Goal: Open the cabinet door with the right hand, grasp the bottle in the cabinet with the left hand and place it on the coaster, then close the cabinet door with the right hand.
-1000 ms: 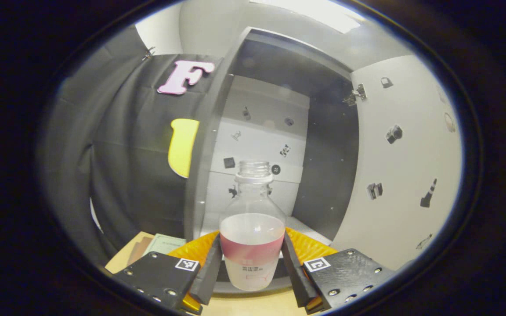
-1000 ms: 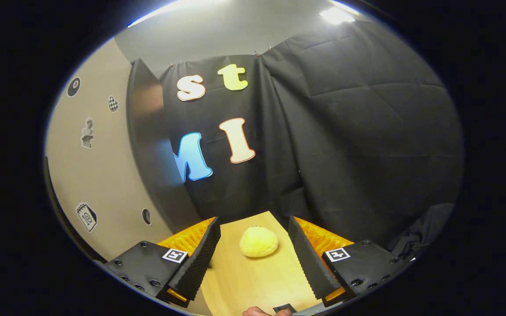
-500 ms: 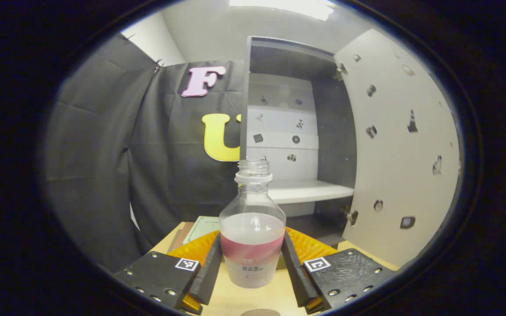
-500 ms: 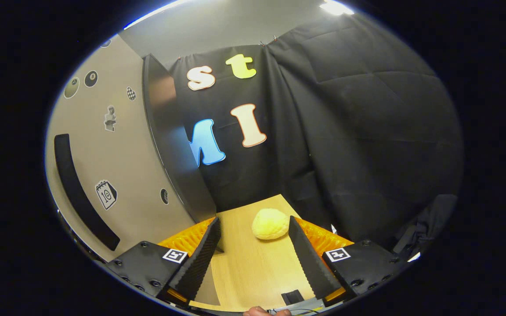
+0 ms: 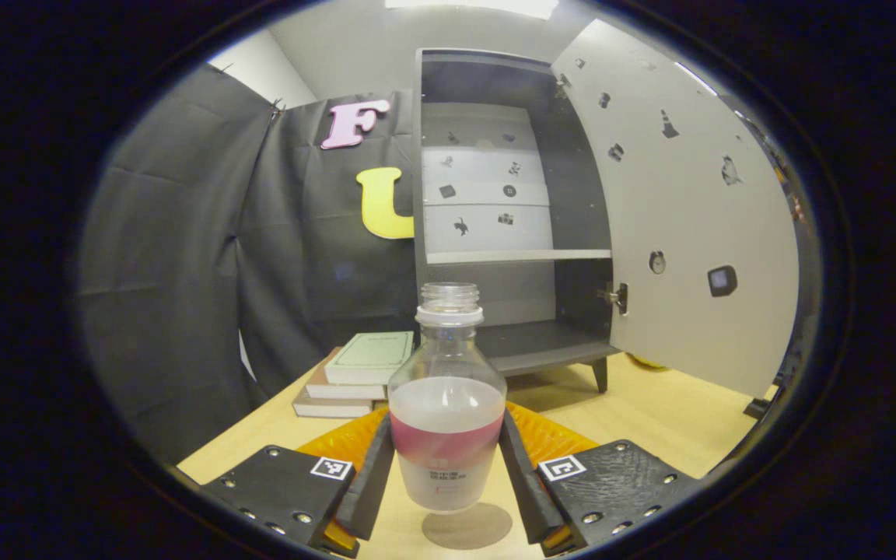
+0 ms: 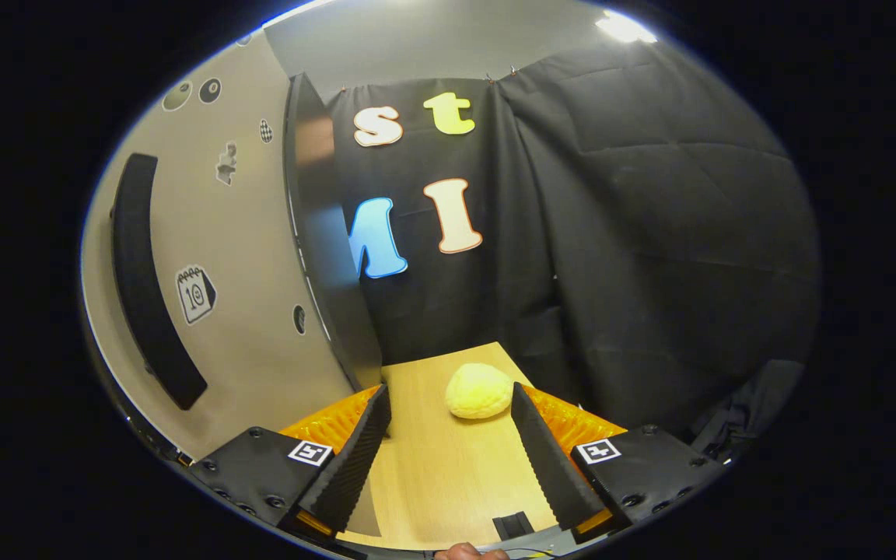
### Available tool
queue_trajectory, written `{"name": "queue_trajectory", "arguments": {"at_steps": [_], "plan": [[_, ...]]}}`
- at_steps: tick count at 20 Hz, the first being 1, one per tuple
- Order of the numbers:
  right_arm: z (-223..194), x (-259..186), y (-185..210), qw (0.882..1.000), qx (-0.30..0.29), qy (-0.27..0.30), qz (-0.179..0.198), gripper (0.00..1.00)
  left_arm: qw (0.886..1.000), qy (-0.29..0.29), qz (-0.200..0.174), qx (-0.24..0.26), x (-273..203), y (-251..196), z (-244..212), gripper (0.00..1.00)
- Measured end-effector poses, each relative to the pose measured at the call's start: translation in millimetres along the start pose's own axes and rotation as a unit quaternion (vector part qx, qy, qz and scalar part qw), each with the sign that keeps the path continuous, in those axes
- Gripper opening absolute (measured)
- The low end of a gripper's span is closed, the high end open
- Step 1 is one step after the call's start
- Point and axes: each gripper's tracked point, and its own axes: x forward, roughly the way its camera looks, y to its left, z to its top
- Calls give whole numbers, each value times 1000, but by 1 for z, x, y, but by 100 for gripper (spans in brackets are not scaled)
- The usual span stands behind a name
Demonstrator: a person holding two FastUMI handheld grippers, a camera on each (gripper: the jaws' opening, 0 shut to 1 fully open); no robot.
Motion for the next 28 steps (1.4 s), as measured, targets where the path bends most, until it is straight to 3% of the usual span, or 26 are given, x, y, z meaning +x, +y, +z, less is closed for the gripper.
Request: {"name": "queue_trajectory", "arguments": {"at_steps": [3, 4, 5, 13, 20, 22, 25, 28], "plan": [[-17, 4, -7, 1000, 4, 17, -19, 98, 1000, 1, -8, 4, 1, -7, -30, 71], [-22, 4, -11, 999, 5, 24, -24, 93, 1000, 3, -9, 3, 2, -9, -38, 71], [-26, 4, -15, 999, 7, 29, -31, 98, 1000, 3, -11, 1, 2, -10, -44, 72], [-56, 3, -32, 996, 12, 61, -60, 98, 1000, 17, -17, -9, -3, -18, -80, 70], [-67, -1, -18, 997, -6, 65, -31, 98, 999, 31, -14, -11, -9, -17, -90, 74], [-70, -1, -14, 998, -4, 66, -25, 98, 999, 41, -20, -10, -7, -19, -90, 71], [-77, -2, -4, 997, 6, 71, -16, 98, 999, 29, -19, -29, -14, -15, -77, 82], [-75, -5, 0, 997, 11, 71, -12, 98, 1000, 24, -11, -16, -12, -11, -54, 84]]}}
